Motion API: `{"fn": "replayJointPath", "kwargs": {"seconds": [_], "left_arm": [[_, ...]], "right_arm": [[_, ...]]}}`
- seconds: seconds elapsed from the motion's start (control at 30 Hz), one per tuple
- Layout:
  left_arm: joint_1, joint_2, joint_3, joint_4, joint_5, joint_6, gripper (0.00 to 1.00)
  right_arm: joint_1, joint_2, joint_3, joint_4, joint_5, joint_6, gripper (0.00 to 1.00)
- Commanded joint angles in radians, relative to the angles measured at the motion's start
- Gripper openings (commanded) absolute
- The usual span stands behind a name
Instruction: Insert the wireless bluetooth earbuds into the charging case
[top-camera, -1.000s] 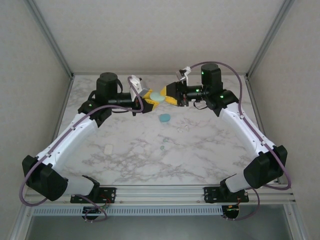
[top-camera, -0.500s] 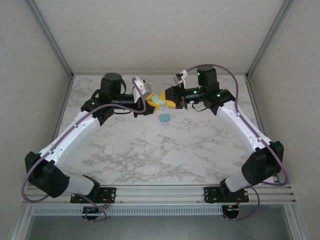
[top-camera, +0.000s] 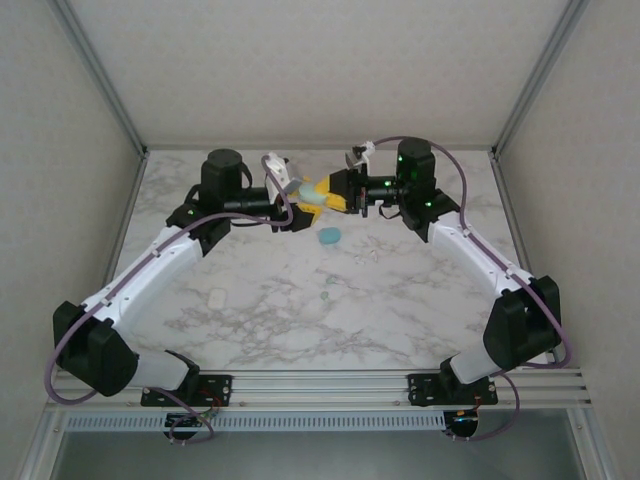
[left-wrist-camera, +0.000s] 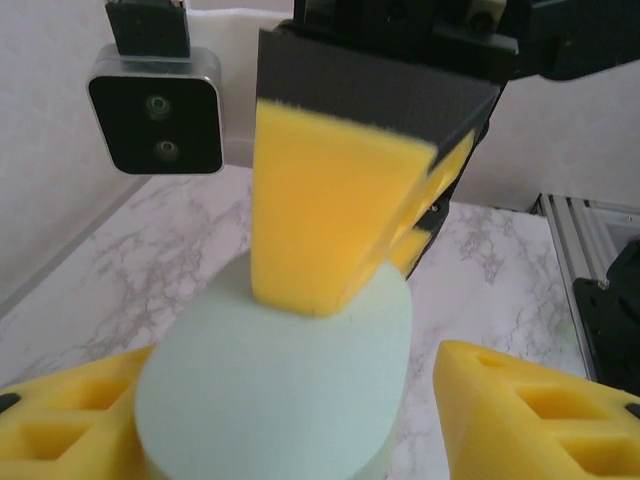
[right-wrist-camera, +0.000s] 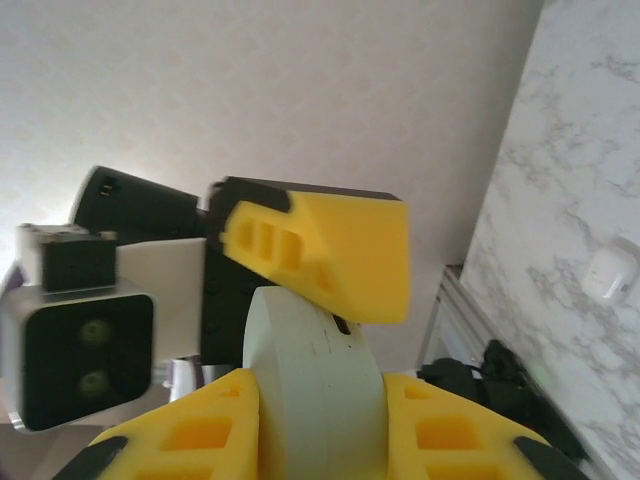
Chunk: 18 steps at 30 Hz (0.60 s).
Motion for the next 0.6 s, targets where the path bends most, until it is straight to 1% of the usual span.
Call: {"fn": "replayJointPath", "kwargs": {"seconds": [0.0, 0.1, 0.3, 0.57], "left_arm": [[0.023, -0.041, -0.035, 0.146, 0.067, -0.082, 0.60], [0.037, -0.045, -0.052, 0.205, 0.085, -0.125, 0.59], [0.037, -0.055, -0.057, 0.262, 0.098, -0.167, 0.57], [0.037, -0.071, -0.073, 0.311, 0.048, -0.196, 0.58]], "right_arm": [[-0.014, -0.019, -0.012, 0.267, -0.024, 0.161, 0.15], [-0.017, -0.014, -0.020, 0.319, -0.034, 0.203, 0.15], [-0.018, -0.009, -0.028, 0.354, -0.036, 0.231, 0.15], [-0.016, -0.011, -0.034, 0.325, -0.034, 0.222, 0.15]]}}
